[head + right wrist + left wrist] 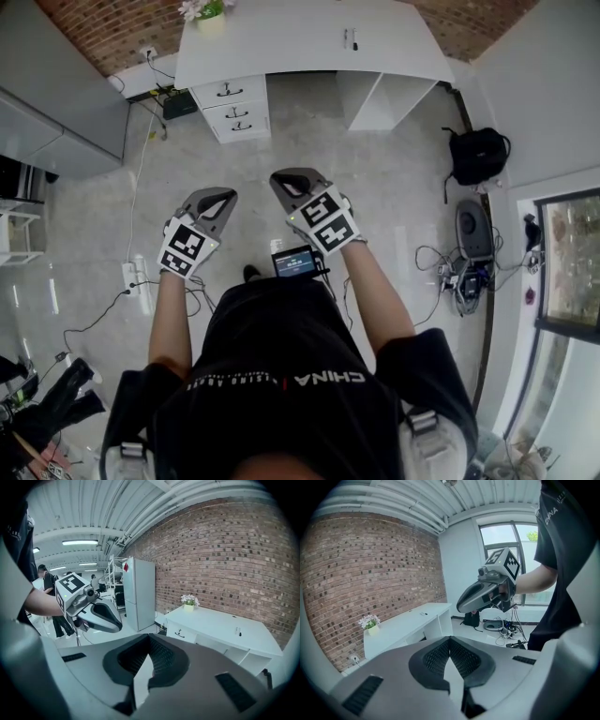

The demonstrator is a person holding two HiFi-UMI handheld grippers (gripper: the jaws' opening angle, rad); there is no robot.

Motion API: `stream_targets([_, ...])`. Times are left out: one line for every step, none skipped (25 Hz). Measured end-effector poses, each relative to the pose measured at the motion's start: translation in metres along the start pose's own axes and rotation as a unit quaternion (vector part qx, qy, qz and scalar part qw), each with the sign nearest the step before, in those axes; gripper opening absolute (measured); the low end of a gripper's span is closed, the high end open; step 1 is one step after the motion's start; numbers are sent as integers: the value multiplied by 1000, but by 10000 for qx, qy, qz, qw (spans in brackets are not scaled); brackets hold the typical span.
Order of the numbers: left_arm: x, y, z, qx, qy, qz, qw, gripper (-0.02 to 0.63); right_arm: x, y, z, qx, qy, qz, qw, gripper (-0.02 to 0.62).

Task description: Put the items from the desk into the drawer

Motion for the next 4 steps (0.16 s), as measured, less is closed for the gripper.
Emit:
stream_targets([1, 0, 0, -37, -44, -13, 10000, 12, 1, 1, -1, -19, 16, -12, 10000, 15])
stream_targets([1, 0, 1, -75, -85, -21, 9999, 12, 1, 1, -2, -32, 33, -23, 10000, 15])
stream_targets([1, 0, 1, -111, -122, -26, 9999, 12, 2, 1, -2, -42, 49, -32, 10000, 15])
stream_targets([2, 0, 2, -145, -157, -30, 9998, 12, 2, 2, -3, -49, 64, -41, 10000, 15])
Point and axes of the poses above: the fingertips, and each gripper's own axes: y forward along the fingers, z to its left, x out of its top, the point moved 5 cm from there along -y, backward along the fingers, and after that the axes turned 11 degrees about -z, right-handed, at the moved point
